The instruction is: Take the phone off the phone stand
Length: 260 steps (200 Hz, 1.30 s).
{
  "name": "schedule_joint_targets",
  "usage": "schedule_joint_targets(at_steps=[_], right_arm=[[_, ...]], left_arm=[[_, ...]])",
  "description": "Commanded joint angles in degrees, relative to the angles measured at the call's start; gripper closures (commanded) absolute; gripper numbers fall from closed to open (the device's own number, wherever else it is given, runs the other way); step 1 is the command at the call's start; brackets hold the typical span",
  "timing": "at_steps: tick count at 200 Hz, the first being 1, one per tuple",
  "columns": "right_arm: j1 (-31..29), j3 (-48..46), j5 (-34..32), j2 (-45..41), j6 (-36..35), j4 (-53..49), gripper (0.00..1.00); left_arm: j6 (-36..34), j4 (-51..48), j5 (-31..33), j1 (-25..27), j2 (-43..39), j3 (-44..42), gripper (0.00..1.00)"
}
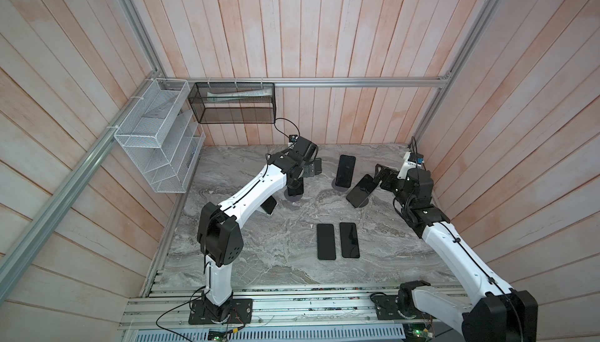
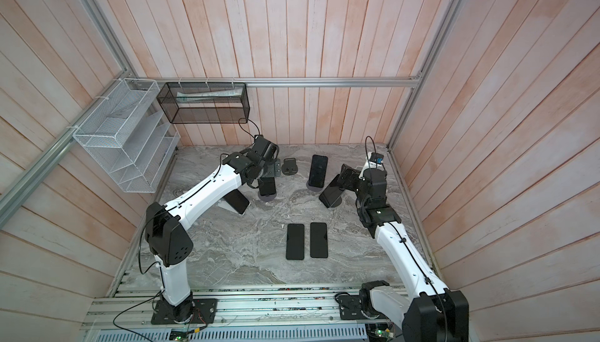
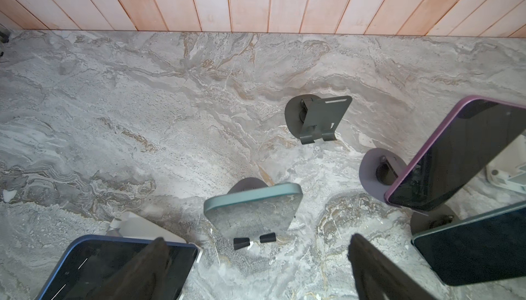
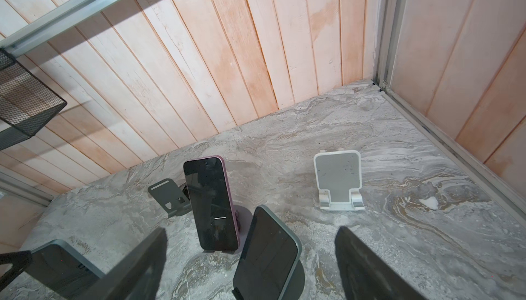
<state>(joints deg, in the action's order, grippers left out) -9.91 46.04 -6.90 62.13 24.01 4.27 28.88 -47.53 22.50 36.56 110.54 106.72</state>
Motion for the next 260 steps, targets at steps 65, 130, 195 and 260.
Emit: schedule_joint_targets(at_steps=[65, 130, 195, 260], right_arm=[[0.29, -6.09, 6.56, -5.27, 1.37, 9.4, 0.08], [3.4, -4.06, 30.51, -0.43, 7.58, 13.35, 0.06], [3.5, -4.65, 28.7, 0.02, 7.72, 13.35, 0.06], [3.53, -4.55, 28.0, 1.58, 7.61, 13.36, 0.06]], left_arm=[[2.6, 8.57, 1.81, -0.22, -0.06, -5.85, 0.01], [3.11, 8.16, 1.57, -0.17, 3.16, -4.32, 0.01], [3.55, 8.4, 2.62, -0.26, 4.75, -4.08, 0.01], [5.18, 10.11, 5.3, -0.34, 5.68, -4.19, 0.03]])
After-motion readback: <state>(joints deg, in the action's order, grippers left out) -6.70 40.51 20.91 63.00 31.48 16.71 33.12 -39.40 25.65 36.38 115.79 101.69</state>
